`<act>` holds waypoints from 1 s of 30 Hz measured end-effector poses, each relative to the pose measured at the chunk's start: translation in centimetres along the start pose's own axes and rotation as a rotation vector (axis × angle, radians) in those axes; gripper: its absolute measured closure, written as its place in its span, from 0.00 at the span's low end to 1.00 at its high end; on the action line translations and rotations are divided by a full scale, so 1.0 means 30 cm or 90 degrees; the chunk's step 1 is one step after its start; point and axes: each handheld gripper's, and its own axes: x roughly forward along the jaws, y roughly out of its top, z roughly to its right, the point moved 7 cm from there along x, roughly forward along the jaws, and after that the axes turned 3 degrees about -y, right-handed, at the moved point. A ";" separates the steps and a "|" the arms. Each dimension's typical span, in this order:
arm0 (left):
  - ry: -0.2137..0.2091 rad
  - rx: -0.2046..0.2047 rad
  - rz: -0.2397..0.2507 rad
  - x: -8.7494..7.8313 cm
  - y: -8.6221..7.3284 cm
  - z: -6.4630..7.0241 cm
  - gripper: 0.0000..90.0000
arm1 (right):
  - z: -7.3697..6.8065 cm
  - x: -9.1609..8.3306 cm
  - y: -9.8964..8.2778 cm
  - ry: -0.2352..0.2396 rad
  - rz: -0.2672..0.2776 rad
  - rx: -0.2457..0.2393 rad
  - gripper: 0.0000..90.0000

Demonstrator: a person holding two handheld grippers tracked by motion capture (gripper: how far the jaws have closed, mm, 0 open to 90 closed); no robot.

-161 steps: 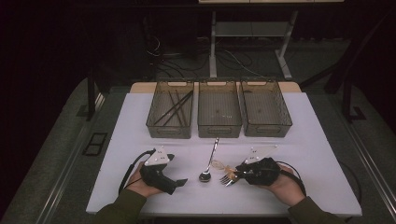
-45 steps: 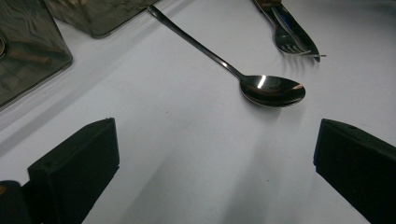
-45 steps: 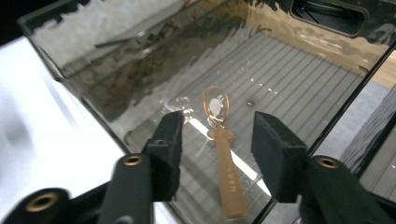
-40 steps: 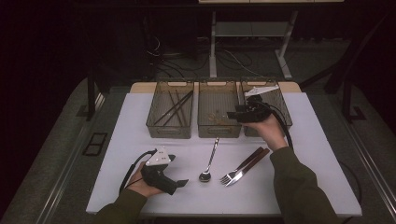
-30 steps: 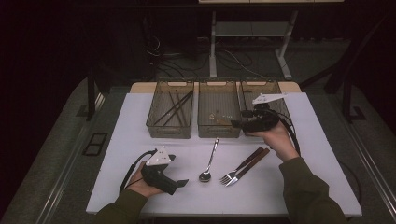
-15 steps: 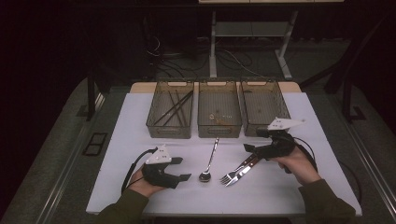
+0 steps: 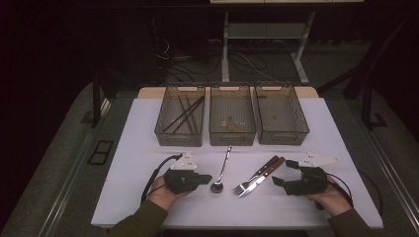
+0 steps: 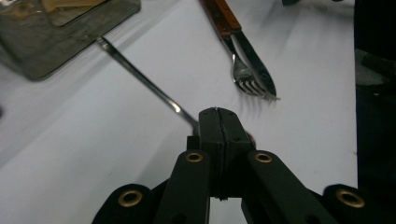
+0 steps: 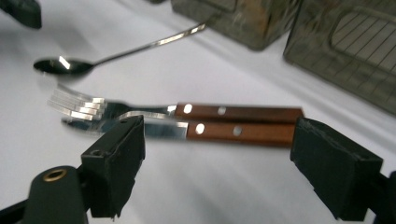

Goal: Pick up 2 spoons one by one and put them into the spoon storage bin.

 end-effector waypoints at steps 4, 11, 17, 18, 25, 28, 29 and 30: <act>-0.003 0.009 -0.016 0.055 0.017 0.019 0.99 | -0.011 -0.005 -0.018 0.008 -0.006 -0.002 0.20; -0.028 0.016 -0.055 0.155 0.036 0.057 0.99 | -0.017 0.003 -0.016 0.002 -0.011 -0.009 0.20; -0.013 0.024 -0.089 0.186 0.022 0.055 0.99 | -0.015 0.002 -0.017 0.002 -0.010 -0.011 0.20; -0.016 0.022 -0.088 0.189 0.021 0.057 0.99 | -0.014 0.002 -0.016 0.002 -0.009 -0.012 0.20; -0.018 0.035 -0.104 0.214 0.024 0.068 0.99 | -0.017 0.005 -0.017 0.003 -0.012 -0.017 0.20; -0.010 0.043 -0.122 0.220 0.016 0.068 0.99 | -0.018 0.008 -0.018 0.003 -0.014 -0.017 0.20; -0.008 0.033 -0.116 0.221 0.016 0.070 0.99 | -0.018 0.007 -0.019 0.002 -0.016 -0.017 0.20; -0.008 0.031 -0.121 0.217 0.014 0.068 0.99 | -0.018 0.007 -0.019 0.003 -0.017 -0.017 0.20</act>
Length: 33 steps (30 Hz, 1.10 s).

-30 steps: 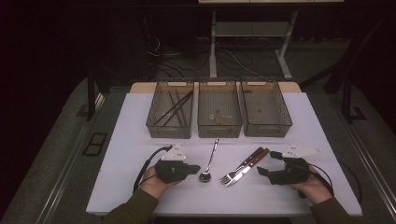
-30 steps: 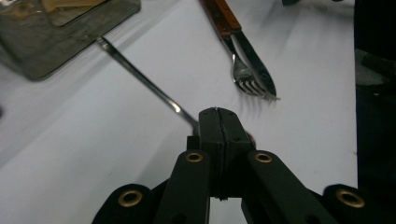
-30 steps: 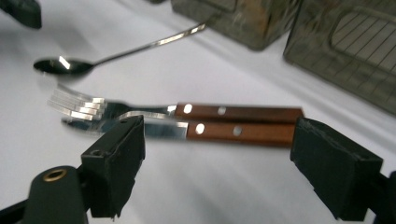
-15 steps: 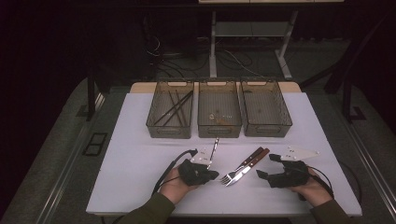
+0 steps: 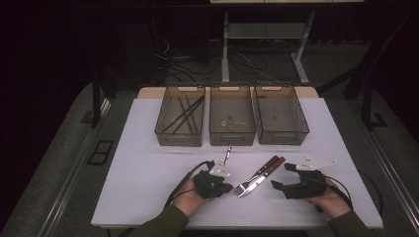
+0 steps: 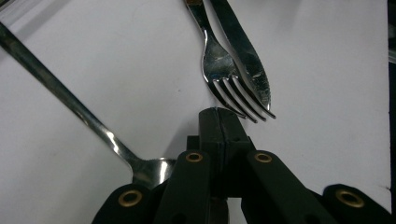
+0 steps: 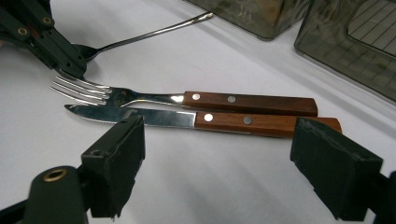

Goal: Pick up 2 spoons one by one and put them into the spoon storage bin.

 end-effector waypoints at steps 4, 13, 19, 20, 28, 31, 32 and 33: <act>0.005 -0.001 -0.015 -0.018 -0.013 -0.012 0.99 | -0.001 -0.004 0.000 -0.001 0.002 -0.003 0.20; 0.022 -0.031 -0.014 -0.068 -0.046 -0.053 0.99 | 0.001 -0.007 0.001 -0.003 0.003 -0.005 0.20; 0.027 -0.041 -0.010 -0.087 -0.059 -0.069 0.99 | 0.001 -0.006 0.001 -0.005 0.002 -0.008 0.20; 0.027 -0.042 -0.009 -0.087 -0.059 -0.068 0.99 | 0.001 -0.007 0.001 -0.005 0.002 -0.009 0.20; 0.017 -0.037 0.003 -0.095 -0.051 -0.062 0.99 | 0.001 -0.008 0.001 -0.005 0.002 -0.009 0.20; 0.018 -0.040 0.019 -0.112 -0.042 -0.061 0.98 | 0.001 -0.008 0.002 -0.005 0.003 -0.010 0.20; 0.018 -0.044 0.027 -0.118 -0.040 -0.062 0.97 | 0.001 -0.008 0.002 -0.005 0.003 -0.011 0.20; 0.019 -0.046 0.034 -0.125 -0.038 -0.066 0.96 | 0.002 -0.008 0.002 -0.005 0.003 -0.010 0.20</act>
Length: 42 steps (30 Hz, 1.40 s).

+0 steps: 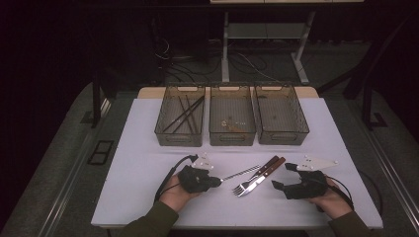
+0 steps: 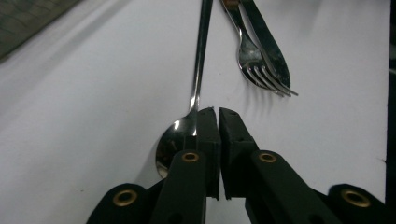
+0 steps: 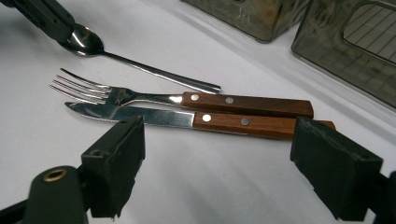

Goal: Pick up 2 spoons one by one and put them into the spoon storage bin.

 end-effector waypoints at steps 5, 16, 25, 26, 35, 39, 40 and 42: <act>0.017 -0.019 0.023 -0.029 0.001 -0.029 0.80 | 0.000 0.000 0.000 -0.001 -0.001 0.001 0.20; 0.029 -0.045 -0.017 0.013 -0.036 -0.063 0.58 | 0.000 0.002 -0.002 -0.004 -0.003 -0.003 0.20; 0.034 -0.017 -0.034 0.025 -0.038 -0.044 0.66 | 0.000 0.001 -0.001 -0.005 -0.002 -0.003 0.20; 0.036 -0.016 -0.035 0.025 -0.038 -0.042 0.67 | 0.000 0.001 -0.001 -0.005 -0.002 -0.003 0.20; 0.062 -0.015 -0.043 0.029 -0.032 -0.029 0.78 | 0.000 0.001 -0.001 -0.006 -0.002 -0.004 0.20; 0.067 -0.018 -0.039 0.024 -0.026 -0.031 0.84 | 0.000 0.001 -0.001 -0.007 -0.002 -0.005 0.20; 0.067 -0.022 -0.035 0.024 -0.025 -0.029 0.85 | 0.000 0.001 -0.001 -0.007 -0.002 -0.005 0.20; 0.065 -0.025 -0.031 0.019 -0.022 -0.029 0.88 | 0.000 0.001 -0.001 -0.007 -0.002 -0.004 0.20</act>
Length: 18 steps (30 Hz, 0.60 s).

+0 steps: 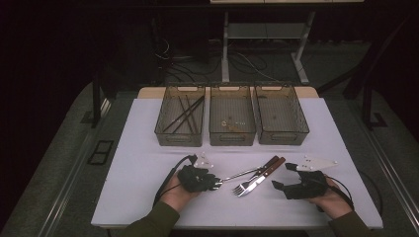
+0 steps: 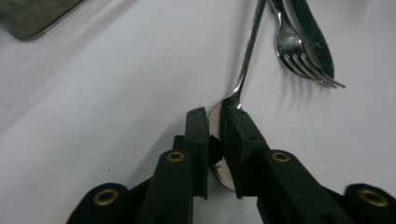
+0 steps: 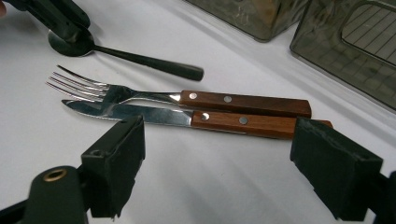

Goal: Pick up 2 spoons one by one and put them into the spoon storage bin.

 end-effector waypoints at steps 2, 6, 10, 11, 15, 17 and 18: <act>-0.007 -0.004 0.008 -0.006 0.005 0.002 0.91 | 0.000 -0.001 0.000 0.000 0.000 0.000 0.20; -0.025 -0.007 0.026 -0.014 0.016 0.010 0.97 | 0.001 -0.002 0.001 0.000 0.000 -0.001 0.20; -0.023 -0.012 0.028 -0.014 0.018 0.013 0.98 | 0.002 -0.004 0.003 -0.001 0.003 0.000 0.20; -0.023 -0.014 0.029 -0.015 0.017 0.010 0.98 | 0.002 -0.004 0.003 -0.001 0.003 0.000 0.20; -0.015 -0.027 0.046 -0.019 0.025 0.008 0.98 | 0.002 -0.007 0.004 -0.001 0.005 0.001 0.20; -0.007 -0.027 0.054 -0.026 0.031 0.000 0.98 | 0.003 -0.008 0.005 -0.001 0.006 0.001 0.20; -0.004 -0.031 0.060 -0.030 0.032 -0.003 0.98 | 0.003 -0.008 0.005 -0.001 0.006 0.001 0.20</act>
